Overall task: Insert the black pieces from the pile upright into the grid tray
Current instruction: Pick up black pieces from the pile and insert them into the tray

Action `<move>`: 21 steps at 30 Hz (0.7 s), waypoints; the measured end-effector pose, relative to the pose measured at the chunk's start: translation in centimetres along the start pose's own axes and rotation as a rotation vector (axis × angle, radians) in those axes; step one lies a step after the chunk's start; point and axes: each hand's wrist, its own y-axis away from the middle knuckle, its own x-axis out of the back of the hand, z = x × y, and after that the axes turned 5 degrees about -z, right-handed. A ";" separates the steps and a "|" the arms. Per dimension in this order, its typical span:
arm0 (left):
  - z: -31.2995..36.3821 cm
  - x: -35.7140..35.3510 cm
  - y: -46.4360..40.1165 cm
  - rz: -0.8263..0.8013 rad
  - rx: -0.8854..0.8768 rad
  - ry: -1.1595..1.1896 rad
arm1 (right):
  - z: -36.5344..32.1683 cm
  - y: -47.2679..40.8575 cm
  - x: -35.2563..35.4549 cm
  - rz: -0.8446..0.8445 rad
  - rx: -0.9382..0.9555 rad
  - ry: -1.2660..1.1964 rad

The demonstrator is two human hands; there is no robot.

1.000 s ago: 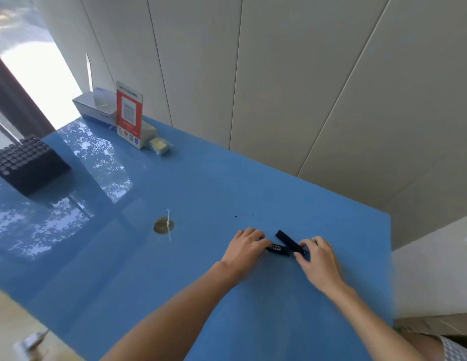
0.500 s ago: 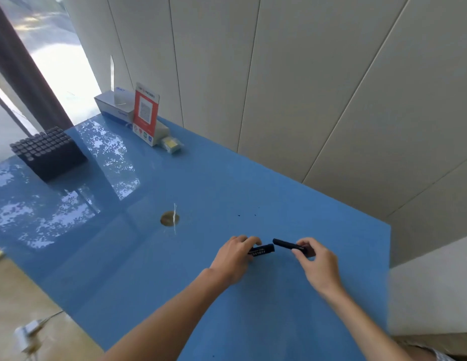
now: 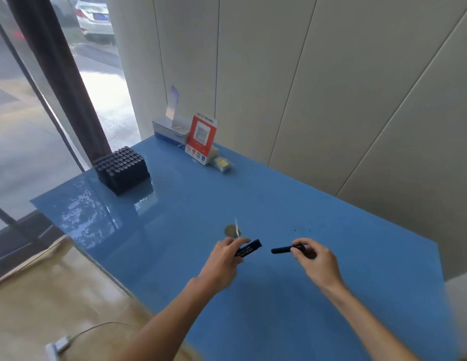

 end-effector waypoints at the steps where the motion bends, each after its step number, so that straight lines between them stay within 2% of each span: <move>1: -1.1 1.3 0.7 0.005 -0.004 -0.003 | -0.9 0.3 -1.5 -0.003 -0.002 -0.008; 8: -9.0 9.2 5.3 -0.019 0.025 -0.030 | -6.5 1.6 -11.7 -0.039 0.046 -0.006; 13: -12.4 13.8 7.5 -0.052 0.086 -0.026 | -10.3 1.7 -16.4 -0.057 0.072 -0.007; 21: -18.3 19.8 5.8 -0.040 0.110 0.018 | -14.5 -2.7 -22.8 -0.097 0.131 -0.021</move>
